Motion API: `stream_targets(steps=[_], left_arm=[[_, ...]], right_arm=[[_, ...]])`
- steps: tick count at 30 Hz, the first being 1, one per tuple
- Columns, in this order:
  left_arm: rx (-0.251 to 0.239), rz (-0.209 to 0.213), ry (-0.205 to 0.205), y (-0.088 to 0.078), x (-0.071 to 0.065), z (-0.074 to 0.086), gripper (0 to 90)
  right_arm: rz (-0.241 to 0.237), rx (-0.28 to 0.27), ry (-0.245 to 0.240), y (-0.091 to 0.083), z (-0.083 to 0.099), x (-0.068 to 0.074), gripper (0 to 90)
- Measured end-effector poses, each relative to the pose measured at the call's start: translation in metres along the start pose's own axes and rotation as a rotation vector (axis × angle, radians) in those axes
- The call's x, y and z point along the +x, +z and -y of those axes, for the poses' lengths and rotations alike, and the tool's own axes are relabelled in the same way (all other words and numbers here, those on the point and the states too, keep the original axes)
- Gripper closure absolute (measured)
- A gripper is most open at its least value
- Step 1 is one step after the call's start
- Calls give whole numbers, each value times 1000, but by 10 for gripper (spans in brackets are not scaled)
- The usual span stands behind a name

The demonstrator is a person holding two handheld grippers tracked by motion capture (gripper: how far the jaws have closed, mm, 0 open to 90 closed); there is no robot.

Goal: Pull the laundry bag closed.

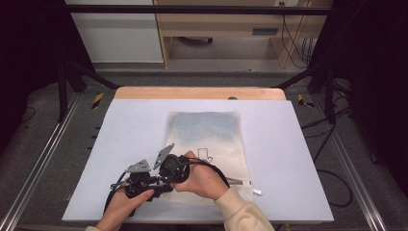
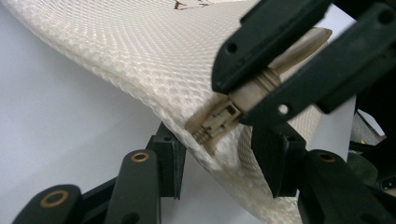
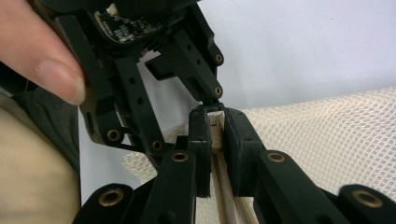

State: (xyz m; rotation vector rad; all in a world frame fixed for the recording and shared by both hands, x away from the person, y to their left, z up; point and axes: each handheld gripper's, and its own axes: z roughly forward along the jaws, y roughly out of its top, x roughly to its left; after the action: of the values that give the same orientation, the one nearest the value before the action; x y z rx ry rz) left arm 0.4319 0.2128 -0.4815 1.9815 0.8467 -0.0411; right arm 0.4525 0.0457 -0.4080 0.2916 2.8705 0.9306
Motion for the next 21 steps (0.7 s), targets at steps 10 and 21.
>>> stream_targets(steps=[10, 21], left_arm=[[-6, 13, -2, 0, 3, 0, 619], [2, 1, -1, 7, 4, 0, 637]], right_arm=[[-5, -12, 1, -2, 1, -1, 818], [-2, 1, -2, -1, 1, -1, 819]])
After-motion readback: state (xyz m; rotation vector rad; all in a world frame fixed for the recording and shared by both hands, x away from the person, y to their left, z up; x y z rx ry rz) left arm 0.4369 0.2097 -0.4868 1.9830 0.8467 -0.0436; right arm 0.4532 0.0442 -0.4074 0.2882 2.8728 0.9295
